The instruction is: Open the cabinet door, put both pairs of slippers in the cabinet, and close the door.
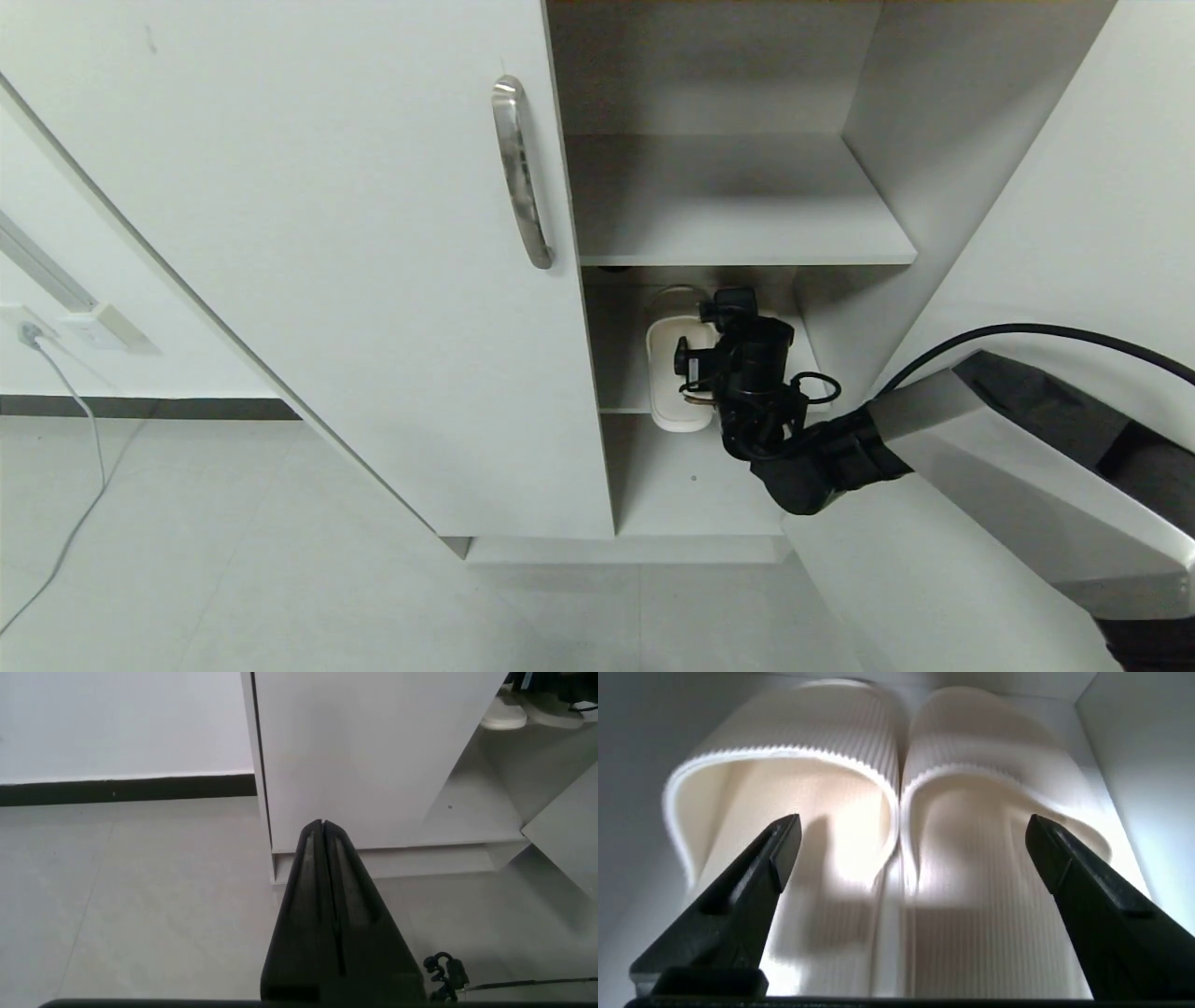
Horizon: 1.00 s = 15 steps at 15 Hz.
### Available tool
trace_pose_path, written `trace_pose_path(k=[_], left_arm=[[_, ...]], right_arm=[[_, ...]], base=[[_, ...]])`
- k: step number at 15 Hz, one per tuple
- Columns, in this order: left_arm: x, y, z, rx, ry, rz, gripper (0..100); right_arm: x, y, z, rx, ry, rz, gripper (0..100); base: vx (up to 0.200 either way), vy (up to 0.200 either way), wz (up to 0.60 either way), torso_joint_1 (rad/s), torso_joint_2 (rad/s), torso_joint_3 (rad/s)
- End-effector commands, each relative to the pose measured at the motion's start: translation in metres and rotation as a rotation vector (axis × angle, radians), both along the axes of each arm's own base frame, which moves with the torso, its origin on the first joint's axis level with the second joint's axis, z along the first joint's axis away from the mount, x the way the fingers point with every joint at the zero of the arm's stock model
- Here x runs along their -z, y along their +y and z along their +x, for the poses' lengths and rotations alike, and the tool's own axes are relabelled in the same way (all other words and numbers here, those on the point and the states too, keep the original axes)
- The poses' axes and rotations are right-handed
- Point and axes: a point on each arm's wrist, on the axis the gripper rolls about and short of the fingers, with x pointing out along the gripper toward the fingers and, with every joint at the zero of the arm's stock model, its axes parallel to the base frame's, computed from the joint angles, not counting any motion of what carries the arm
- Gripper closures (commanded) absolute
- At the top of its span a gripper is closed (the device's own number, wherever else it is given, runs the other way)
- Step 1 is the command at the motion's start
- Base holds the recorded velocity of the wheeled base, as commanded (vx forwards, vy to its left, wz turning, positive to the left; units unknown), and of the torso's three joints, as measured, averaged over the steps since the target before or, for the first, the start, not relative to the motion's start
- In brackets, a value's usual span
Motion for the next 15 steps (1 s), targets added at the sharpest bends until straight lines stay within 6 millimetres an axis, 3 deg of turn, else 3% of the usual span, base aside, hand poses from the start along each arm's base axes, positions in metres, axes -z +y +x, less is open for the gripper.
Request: trace_pose_path(k=[1,4,9,12,15], left_arm=[[0.0,0.0,0.0,0.0,0.001,0.0,100],[0.0,0.0,0.0,0.0,0.001,0.0,100],[0.0,0.0,0.0,0.0,0.001,0.001,100],[0.0,0.0,0.0,0.0,0.001,0.001,100],[0.0,0.0,0.0,0.0,0.001,0.001,100]], right_arm=[[-0.015,-0.002,-0.021,-0.022,-0.005,0.002,0],[-0.02,-0.003,-0.044,-0.051,0.005,-0.006,0],[-0.023,-0.007,-0.11,-0.149,0.027,-0.023,0],[-0.012,-0.013,-0.14,-0.194,0.036,-0.032,0],[-0.001,-0.021,-0.158,-0.218,0.026,-0.026,0]], base=[[0.0,0.0,0.0,0.0,0.0,0.0],[0.0,0.0,0.0,0.0,0.0,0.0],[0.0,0.0,0.0,0.0,0.0,0.0],[0.0,0.0,0.0,0.0,0.0,0.0],[0.0,0.0,0.0,0.0,0.0,0.0]])
